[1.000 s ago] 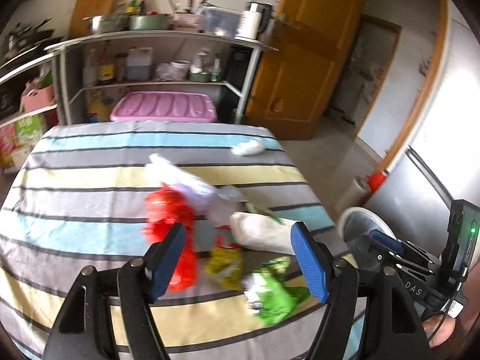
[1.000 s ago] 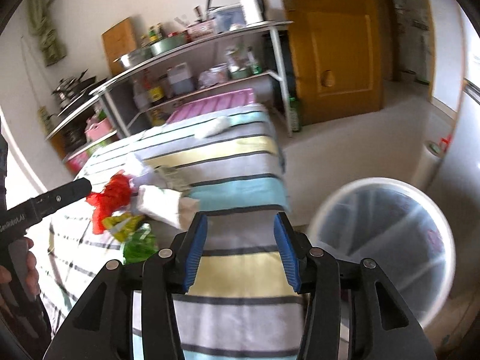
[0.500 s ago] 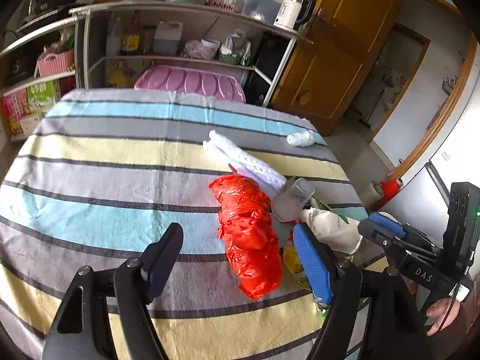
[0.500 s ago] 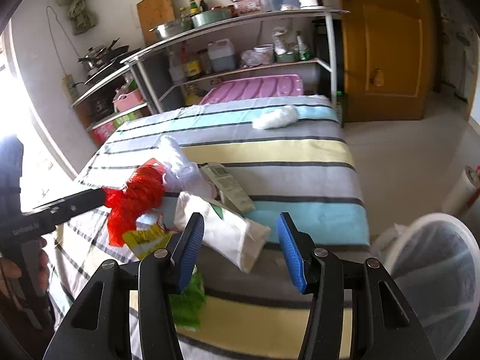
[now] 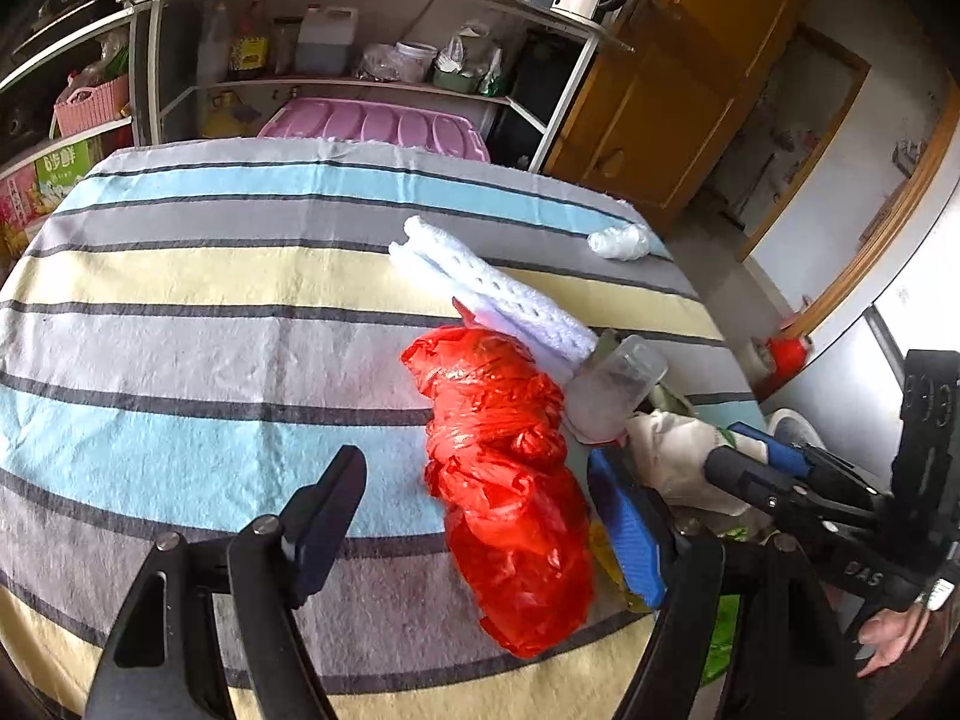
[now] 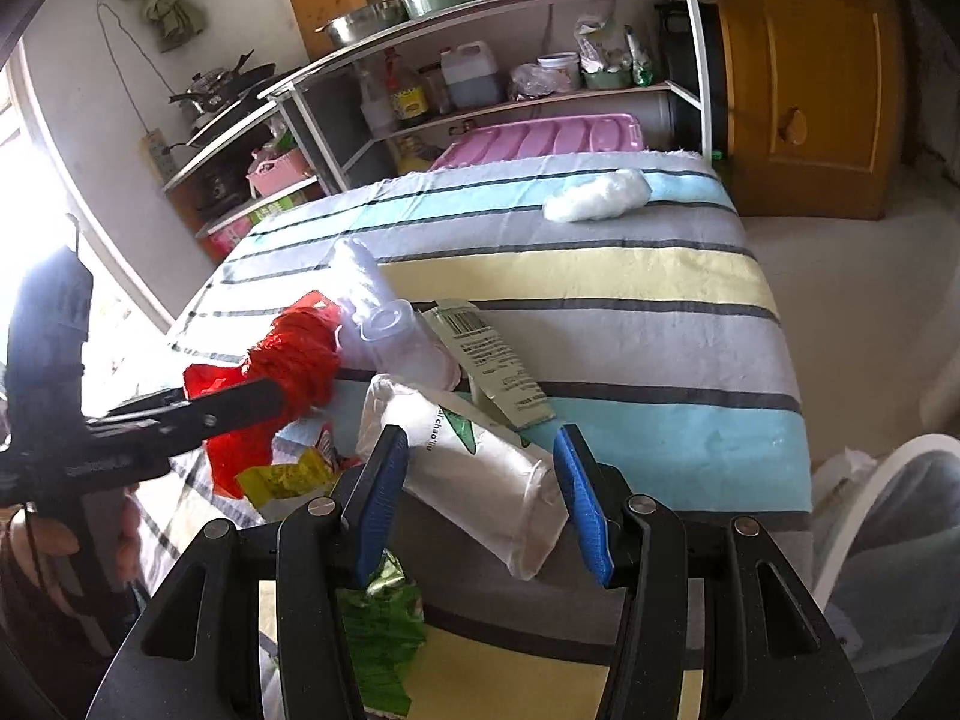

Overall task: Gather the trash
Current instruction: 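Grasp the red plastic bag with the left tool while the right tool grasps the white paper bag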

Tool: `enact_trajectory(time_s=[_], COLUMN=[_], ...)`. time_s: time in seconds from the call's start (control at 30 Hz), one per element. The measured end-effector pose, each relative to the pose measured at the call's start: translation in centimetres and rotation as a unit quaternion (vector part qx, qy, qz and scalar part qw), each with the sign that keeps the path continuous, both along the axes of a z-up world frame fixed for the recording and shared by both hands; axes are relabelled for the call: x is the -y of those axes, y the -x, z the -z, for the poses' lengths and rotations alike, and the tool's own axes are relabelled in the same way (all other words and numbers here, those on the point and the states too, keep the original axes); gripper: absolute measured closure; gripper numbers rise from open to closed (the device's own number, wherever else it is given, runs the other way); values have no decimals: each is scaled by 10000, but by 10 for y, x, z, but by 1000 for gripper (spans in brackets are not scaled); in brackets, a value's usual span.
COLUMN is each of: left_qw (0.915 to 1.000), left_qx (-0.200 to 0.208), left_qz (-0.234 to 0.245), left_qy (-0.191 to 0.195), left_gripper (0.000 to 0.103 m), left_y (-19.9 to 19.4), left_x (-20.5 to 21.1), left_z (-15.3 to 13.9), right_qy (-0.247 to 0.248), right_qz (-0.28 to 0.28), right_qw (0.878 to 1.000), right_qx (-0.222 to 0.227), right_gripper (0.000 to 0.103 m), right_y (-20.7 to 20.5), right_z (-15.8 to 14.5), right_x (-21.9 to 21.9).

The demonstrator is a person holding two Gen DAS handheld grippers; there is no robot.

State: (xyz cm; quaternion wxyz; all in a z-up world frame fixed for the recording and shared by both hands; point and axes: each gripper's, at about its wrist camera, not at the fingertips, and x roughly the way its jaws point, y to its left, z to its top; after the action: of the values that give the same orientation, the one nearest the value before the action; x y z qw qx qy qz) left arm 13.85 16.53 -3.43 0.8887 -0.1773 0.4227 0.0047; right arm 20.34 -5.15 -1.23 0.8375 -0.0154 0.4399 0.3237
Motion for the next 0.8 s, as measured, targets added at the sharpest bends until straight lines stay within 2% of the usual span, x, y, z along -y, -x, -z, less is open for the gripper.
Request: enact_trajectory(time_s=[0.23, 0.27, 0.33, 0.4, 0.47, 0.67, 0.8], left_qw=[10000, 10000, 10000, 10000, 10000, 9998, 9998], left_qx=[3, 17, 24, 9, 6, 19, 30], left_qz=[-52, -56, -69, -55, -26, -11, -27], left_qy=[-27, -13, 4, 3, -9, -214, -189], left_gripper=[26, 28, 33, 39, 51, 55, 55], left_y=[-2, -3, -4, -6, -6, -5, -2], left_x=[0, -1, -1, -1, 1, 6, 5], left_z=[4, 4, 5, 5, 5, 2, 1], right_qy=[-33, -34, -24, 7, 6, -28, -86], right_qz=[25, 24, 12, -2, 18, -34, -40], right_qw=[10000, 10000, 10000, 9999, 9999, 9998, 9998], right_qx=[22, 31, 63, 123, 140, 205, 194], right_gripper=[52, 52, 60, 64, 67, 79, 85], right_y=[4, 5, 7, 10, 11, 16, 18], right_z=[0, 0, -1, -2, -2, -4, -5], right_x=[1, 1, 2, 3, 4, 8, 11])
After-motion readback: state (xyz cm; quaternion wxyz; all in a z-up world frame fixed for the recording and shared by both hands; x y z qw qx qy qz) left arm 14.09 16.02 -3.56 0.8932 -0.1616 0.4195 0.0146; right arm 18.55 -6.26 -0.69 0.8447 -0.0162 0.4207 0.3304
